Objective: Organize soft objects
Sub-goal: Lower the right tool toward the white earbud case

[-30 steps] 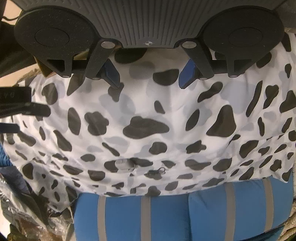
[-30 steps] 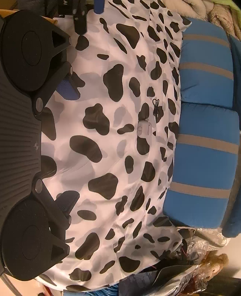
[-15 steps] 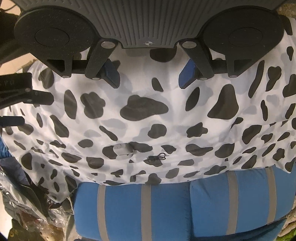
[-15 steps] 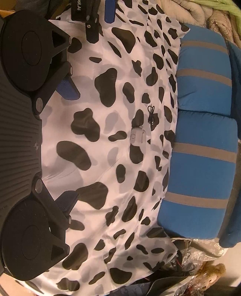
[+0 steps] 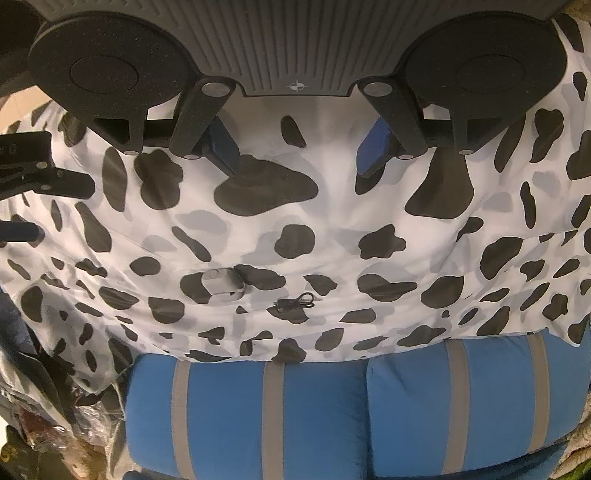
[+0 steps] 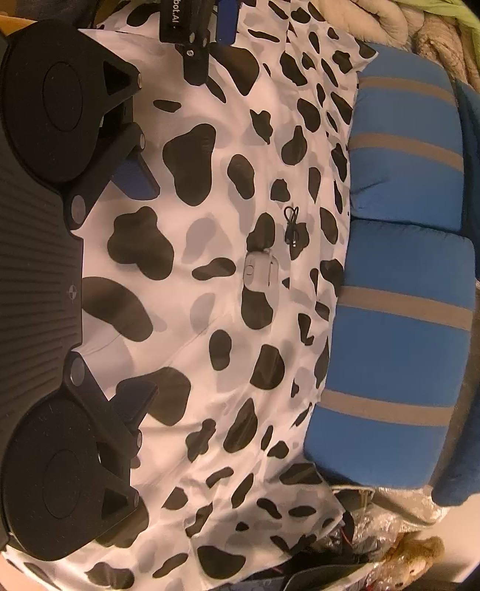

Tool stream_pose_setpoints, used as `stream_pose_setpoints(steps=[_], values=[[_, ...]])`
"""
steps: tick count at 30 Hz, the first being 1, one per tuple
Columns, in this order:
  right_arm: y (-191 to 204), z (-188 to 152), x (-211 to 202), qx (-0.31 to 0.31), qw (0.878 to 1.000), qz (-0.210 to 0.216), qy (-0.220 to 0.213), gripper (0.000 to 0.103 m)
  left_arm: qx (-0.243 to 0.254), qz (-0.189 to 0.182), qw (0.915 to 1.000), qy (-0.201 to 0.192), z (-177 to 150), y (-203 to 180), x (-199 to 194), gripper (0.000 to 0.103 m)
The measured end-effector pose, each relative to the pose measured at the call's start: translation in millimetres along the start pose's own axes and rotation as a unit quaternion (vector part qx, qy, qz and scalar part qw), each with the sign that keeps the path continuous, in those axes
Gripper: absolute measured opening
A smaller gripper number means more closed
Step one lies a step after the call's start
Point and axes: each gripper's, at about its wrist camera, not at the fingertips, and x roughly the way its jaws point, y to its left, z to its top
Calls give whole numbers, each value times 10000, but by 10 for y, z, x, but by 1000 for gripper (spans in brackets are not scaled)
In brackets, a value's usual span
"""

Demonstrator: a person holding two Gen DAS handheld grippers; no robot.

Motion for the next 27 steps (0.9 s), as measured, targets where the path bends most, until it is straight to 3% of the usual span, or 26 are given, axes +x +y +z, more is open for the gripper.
stream_pose_setpoints(steps=[23, 27], values=[[-108, 442, 543, 110, 9988, 473, 89, 102, 188, -3, 9998, 28, 389, 15, 405, 69], [-117, 554, 686, 65, 9986, 514, 101, 96, 167, -11, 9998, 54, 494, 29, 499, 69]])
